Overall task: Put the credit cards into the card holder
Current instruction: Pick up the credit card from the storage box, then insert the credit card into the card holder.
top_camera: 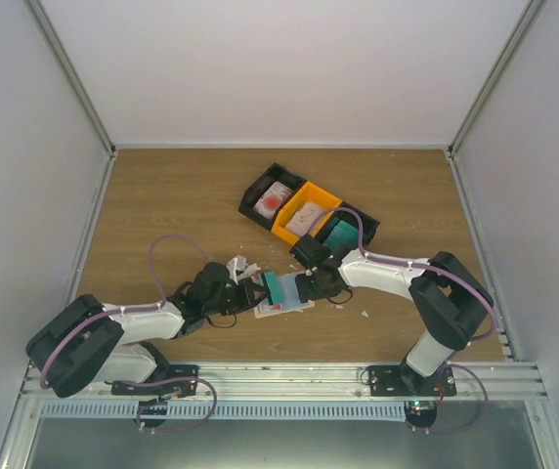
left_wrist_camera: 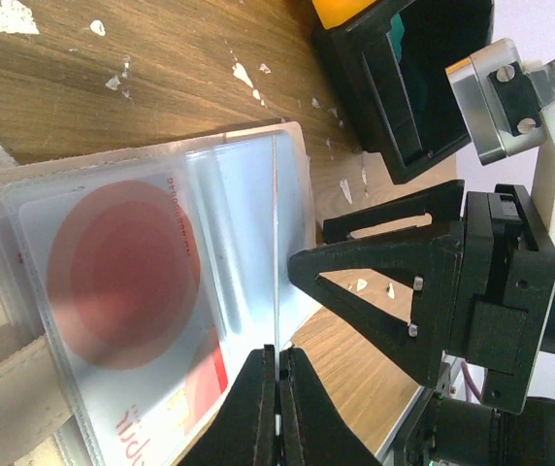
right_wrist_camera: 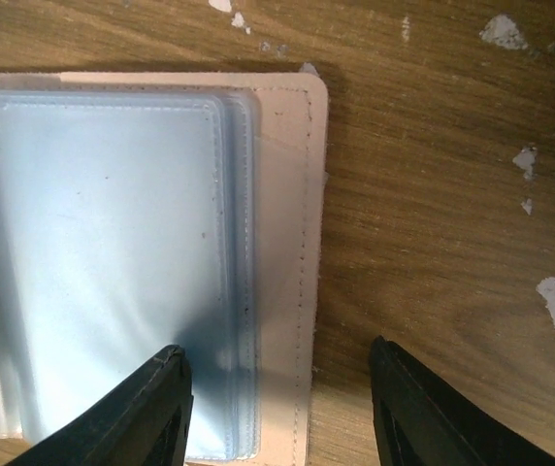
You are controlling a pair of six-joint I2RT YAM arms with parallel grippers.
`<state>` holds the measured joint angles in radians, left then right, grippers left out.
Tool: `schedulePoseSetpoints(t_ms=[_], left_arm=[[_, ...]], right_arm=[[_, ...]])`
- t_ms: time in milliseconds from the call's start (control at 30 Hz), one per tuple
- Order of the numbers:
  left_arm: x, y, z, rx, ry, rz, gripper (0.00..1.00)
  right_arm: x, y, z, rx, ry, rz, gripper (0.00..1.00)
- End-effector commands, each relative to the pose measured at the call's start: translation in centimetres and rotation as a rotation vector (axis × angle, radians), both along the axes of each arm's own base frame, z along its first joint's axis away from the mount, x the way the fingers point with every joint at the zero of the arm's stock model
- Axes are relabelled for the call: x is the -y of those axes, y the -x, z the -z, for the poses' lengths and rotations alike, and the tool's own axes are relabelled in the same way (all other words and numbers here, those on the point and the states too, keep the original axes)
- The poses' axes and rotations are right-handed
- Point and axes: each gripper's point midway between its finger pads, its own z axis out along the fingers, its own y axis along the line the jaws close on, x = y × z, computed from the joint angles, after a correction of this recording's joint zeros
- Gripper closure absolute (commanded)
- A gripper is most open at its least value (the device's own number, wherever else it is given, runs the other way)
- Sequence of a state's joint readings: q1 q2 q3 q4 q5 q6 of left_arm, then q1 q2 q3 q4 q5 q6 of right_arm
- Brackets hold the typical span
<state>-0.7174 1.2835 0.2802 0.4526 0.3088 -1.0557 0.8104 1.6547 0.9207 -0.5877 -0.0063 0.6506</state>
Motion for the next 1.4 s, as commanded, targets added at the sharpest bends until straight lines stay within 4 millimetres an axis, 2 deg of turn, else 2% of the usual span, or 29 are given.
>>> schedulePoseSetpoints(t_ms=[0, 167, 333, 900, 1200, 1367], left_arm=[[-0.1, -0.2, -0.3, 0.027, 0.019, -0.017, 1.00], [0.0, -0.1, 0.3, 0.016, 0.018, -0.009, 1.00], [0.4, 0.2, 0.9, -0.001, 0.031, 0.011, 1.00], [2.4, 0.4, 2.8, -0.108, 0.144, 0.045, 1.00], [2.2, 0.1, 3.6, -0.109, 0.166, 0.009, 1.00], [1.1, -0.3, 3.8, -0.072, 0.156, -0.050, 1.00]], right_arm=[[0.1, 1.3, 1.5, -0.060, 0.028, -0.034, 0.51], [0.3, 1.7, 1.9, -0.076, 0.026, -0.022, 0.60], [0.1, 2.1, 2.2, -0.093, 0.008, -0.022, 0.65], [-0.3, 2.4, 2.5, -0.100, -0.028, 0.002, 0.64], [-0.6, 3.1, 2.7, -0.123, -0.066, 0.000, 0.64], [-1.4, 3.6, 2.6, -0.143, -0.126, -0.009, 0.64]])
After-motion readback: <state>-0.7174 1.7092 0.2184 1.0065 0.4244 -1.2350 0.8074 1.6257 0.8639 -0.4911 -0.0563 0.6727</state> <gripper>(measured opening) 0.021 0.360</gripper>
